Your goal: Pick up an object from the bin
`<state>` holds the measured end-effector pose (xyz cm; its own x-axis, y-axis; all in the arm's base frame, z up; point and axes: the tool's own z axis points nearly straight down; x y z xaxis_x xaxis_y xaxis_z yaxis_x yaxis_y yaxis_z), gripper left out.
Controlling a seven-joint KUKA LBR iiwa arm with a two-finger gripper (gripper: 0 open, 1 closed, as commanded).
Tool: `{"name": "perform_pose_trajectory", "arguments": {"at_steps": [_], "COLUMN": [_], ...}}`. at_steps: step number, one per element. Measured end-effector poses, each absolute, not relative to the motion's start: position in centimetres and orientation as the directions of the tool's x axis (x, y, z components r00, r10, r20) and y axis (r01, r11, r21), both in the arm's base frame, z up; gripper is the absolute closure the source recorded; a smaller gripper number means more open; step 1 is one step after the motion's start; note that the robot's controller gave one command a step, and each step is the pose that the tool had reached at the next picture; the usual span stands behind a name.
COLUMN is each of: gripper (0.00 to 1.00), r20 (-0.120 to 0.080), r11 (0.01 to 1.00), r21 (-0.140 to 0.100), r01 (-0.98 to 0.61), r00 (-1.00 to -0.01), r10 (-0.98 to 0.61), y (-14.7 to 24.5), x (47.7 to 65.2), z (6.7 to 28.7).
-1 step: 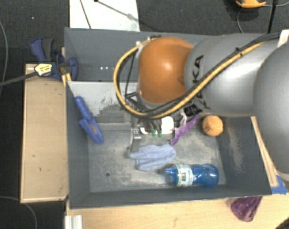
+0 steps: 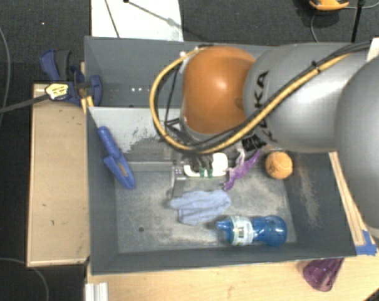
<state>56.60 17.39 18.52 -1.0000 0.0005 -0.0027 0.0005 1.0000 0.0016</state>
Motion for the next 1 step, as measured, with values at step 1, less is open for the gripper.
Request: {"name": "perform_pose_trajectory", "arguments": {"at_steps": [1], "gripper": [0.00], "r20": [-0.007], "r11": [0.998], "r21": [0.003], "r01": [-0.063], "r00": [-0.998], "r10": [-0.063], "y": [16.35], "x": [55.60], "z": [17.24]}}
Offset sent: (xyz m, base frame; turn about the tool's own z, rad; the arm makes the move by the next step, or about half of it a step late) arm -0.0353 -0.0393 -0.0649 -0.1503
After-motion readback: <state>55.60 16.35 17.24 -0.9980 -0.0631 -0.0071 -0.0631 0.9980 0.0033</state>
